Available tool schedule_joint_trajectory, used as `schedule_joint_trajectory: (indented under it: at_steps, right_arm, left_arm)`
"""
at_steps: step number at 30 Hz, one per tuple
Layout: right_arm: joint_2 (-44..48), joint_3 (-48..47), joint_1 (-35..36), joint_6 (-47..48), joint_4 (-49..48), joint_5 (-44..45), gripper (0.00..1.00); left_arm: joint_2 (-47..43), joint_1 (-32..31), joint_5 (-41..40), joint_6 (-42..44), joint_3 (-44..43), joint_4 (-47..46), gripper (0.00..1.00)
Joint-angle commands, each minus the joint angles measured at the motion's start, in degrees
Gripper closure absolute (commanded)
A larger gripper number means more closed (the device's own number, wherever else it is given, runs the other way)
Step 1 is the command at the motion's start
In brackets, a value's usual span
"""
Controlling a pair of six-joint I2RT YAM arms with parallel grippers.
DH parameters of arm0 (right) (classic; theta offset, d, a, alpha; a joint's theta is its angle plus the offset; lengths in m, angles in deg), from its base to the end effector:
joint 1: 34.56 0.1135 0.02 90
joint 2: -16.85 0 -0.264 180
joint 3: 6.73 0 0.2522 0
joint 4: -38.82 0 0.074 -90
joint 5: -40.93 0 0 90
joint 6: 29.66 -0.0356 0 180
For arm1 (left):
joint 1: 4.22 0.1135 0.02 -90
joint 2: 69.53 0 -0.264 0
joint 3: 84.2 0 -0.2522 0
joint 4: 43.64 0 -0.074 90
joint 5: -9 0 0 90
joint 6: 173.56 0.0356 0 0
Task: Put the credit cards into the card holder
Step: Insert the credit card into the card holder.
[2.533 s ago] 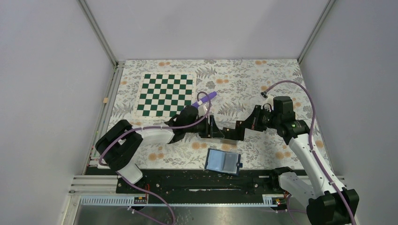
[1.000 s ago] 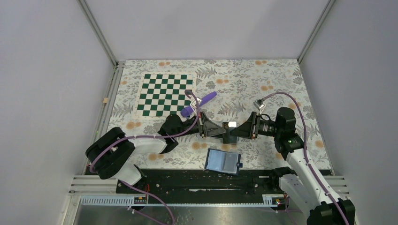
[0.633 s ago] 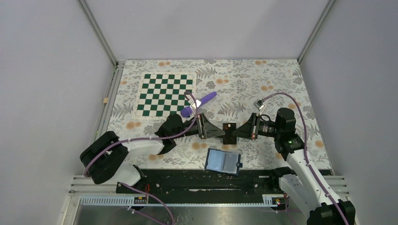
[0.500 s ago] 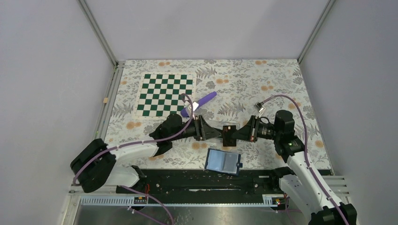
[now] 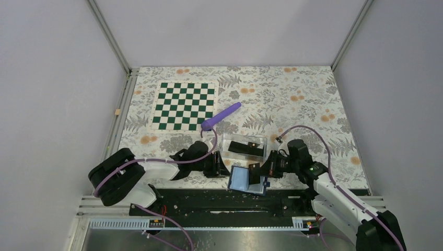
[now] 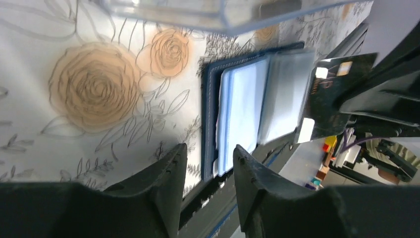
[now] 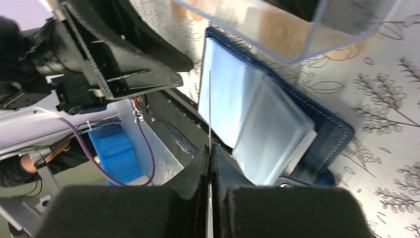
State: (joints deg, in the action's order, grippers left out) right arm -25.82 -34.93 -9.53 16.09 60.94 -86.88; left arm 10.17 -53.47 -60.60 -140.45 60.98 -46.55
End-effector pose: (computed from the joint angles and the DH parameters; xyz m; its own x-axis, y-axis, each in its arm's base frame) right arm 0.1286 0.0841 0.1685 -0.9313 0.1735 -0.3201 -0.1820 0.5396 0.8220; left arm 0.1416 -0.1833 0.1235 -0.9749 -0.0713 -0.2109 0.1146 0.6513 -0.7501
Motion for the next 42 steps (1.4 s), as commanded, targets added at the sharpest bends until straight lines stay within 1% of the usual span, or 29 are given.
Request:
schedule_joint_trajectory:
  at_steps: [1, 5, 8, 13, 18, 20, 23, 29, 31, 33, 35, 40, 42]
  right_arm:
    - [-3.15, -0.17, 0.36, 0.24, -0.96, 4.4, 1.0]
    - [-5.09, 0.19, 0.4, -0.31, 0.1, 6.39, 1.0]
    - [-5.54, 0.68, 0.42, -0.48, -0.29, 8.54, 1.0]
    - [-8.1, 2.75, 0.45, -2.09, -7.41, 8.82, 1.0]
    - [-15.89, 3.54, 0.77, -3.32, -18.73, 6.84, 1.0]
    - [-18.84, 3.26, 1.05, -3.63, -21.84, 5.91, 1.0]
    - [-21.0, 3.12, 1.24, -4.05, -24.7, 5.13, 1.0]
    - [-21.32, 3.19, 1.41, -4.55, -26.53, 4.98, 1.0]
    - [-21.97, 3.3, 1.54, -5.26, -27.2, 4.59, 1.0]
    - [-22.15, 3.22, 1.89, -5.98, -26.82, 4.29, 1.0]
    - [-21.64, 3.1, 2.19, -6.28, -24.49, 4.31, 1.0]
    - [-17.67, 2.76, 2.3, -5.1, -14.28, 4.56, 1.0]
    - [-15.66, 2.88, 2.31, -5.47, -11.73, 4.23, 1.0]
  left_arm:
    - [3.77, -0.33, 1.42, -2.15, -0.12, -6.81, 0.61]
    - [7.46, -0.67, 1.67, -2.81, -1.51, -6.87, 0.64]
    - [8.27, -1.05, 0.0, -3.55, -1.55, -5.47, 0.67]
    - [7.98, -1.69, -0.53, -4.65, -1.2, -4.63, 0.71]
    - [8.0, -2.06, -1.4, -5.55, -0.66, -4.34, 0.76]
    - [8.08, -2.0, -1.5, -5.73, -0.46, -4.34, 0.8]
    - [8.42, -2.11, -1.53, -6.0, -0.47, -4.08, 0.86]
    - [9.14, -2.07, -1.86, -6.35, -0.75, -3.57, 1.0]
    - [8.99, -2.07, -2.15, -6.5, -0.67, -3.24, 1.0]
    - [8.85, -1.99, -2.44, -6.69, -0.42, -3.11, 1.0]
    - [9.05, -2.04, -2.49, -6.83, -0.45, -3.02, 1.0]
    - [9.5, -2.07, -2.68, -6.59, -0.74, -3.29, 1.0]
    - [9.42, -2.06, -2.81, -6.43, -0.89, -3.19, 1.0]
